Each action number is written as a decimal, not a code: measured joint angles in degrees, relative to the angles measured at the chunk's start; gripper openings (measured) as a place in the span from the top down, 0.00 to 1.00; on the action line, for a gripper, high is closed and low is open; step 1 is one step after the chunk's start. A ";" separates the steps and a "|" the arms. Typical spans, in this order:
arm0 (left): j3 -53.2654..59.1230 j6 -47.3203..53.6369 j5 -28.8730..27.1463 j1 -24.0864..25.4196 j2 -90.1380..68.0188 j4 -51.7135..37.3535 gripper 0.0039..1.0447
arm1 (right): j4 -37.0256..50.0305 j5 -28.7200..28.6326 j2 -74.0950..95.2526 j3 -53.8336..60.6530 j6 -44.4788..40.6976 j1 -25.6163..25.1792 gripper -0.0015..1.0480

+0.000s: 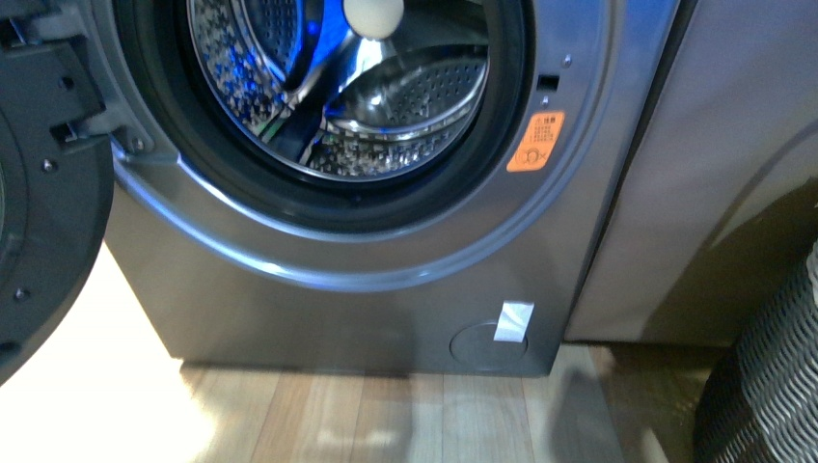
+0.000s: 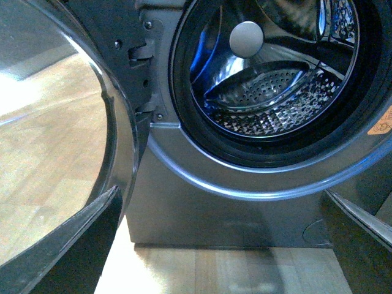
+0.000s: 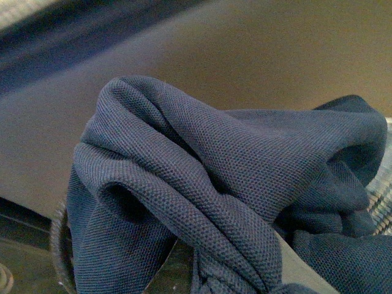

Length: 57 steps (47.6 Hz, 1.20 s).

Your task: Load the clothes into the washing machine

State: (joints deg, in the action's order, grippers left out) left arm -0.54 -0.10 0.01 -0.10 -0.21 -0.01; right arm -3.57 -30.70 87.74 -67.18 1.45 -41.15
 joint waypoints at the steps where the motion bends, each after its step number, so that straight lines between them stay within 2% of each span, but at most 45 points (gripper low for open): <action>1: 0.00 0.02 0.00 0.00 0.00 0.00 0.06 | -0.50 0.00 -0.26 -1.20 0.09 0.20 0.89; 13: 0.00 0.02 0.00 0.00 0.00 0.00 0.06 | -5.53 0.87 -1.68 -15.43 0.70 3.76 0.89; 23: 0.00 0.02 0.00 0.00 0.00 0.00 0.06 | -11.04 4.13 -2.27 -30.64 0.66 11.76 0.89; 42: 0.00 0.02 0.00 0.00 0.00 0.00 0.06 | -17.00 15.72 3.45 -57.79 -2.40 33.79 0.89; 49: 0.00 0.00 0.00 0.00 0.00 0.00 0.06 | -13.25 20.46 6.78 -60.65 -6.01 42.80 0.89; 57: 0.00 0.02 0.00 0.00 0.00 0.00 0.06 | -10.29 21.49 10.34 -60.46 -8.85 51.71 0.89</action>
State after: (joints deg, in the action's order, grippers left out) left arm -0.54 -0.08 0.01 -0.10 -0.21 -0.01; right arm -13.87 -9.21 98.08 -127.63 -7.40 10.57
